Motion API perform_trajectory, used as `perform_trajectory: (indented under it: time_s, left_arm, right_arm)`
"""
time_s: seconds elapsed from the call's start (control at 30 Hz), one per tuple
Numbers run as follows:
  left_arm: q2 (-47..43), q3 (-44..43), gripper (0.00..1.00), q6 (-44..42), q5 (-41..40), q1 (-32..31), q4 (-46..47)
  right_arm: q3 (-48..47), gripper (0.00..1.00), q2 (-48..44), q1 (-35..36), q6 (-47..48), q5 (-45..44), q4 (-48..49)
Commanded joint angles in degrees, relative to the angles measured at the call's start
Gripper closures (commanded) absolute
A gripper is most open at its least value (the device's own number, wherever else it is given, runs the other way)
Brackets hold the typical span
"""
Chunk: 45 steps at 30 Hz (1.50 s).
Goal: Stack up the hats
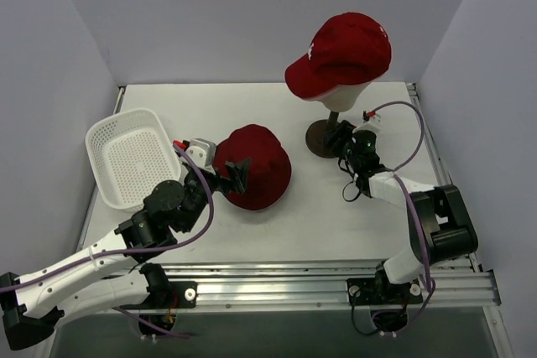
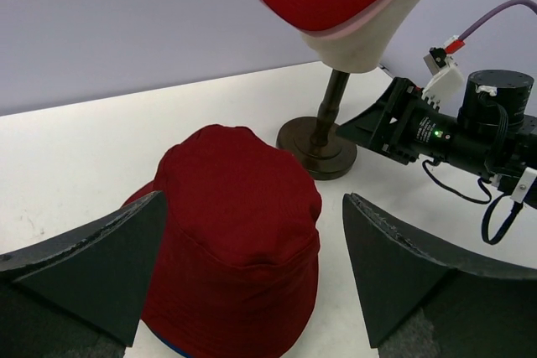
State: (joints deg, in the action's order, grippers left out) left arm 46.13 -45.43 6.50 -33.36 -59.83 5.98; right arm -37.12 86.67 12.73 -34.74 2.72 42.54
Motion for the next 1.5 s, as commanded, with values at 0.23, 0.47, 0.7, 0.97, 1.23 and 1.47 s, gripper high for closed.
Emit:
perform_trajectory:
  time_s: [0.23, 0.47, 0.7, 0.97, 1.23, 1.47]
  left_arm:
    - [-1.3, -0.1, 0.06, -1.4, -1.7, -0.8, 3.3]
    - [-2.4, 0.4, 0.05, -1.4, -2.1, -0.9, 3.7]
    - [-2.8, 0.6, 0.05, -1.5, -2.2, -1.1, 3.7]
    - [-2.6, 0.7, 0.05, -1.8, -2.8, -1.2, 4.0]
    - [-2.3, 0.8, 0.05, -2.3, -3.4, -1.3, 4.2]
    - [-1.6, 0.8, 0.06, -2.4, -3.5, -1.3, 4.5]
  right_arm:
    - [-4.6, 0.54, 7.3, 0.7, -17.6, -9.7, -4.2]
    - [-0.8, 0.52, 7.5, 0.9, -30.3, -11.7, -5.0]
    - [-2.0, 0.53, 11.1, 1.9, -36.2, -12.0, -7.4]
    - [-4.0, 0.59, 14.9, 2.2, -40.1, -12.6, -8.5]
    - [-8.5, 0.85, 20.4, -4.2, -34.3, -10.3, -7.6]
    - [-12.4, 0.88, 23.7, -11.0, -27.4, -7.1, -7.0]
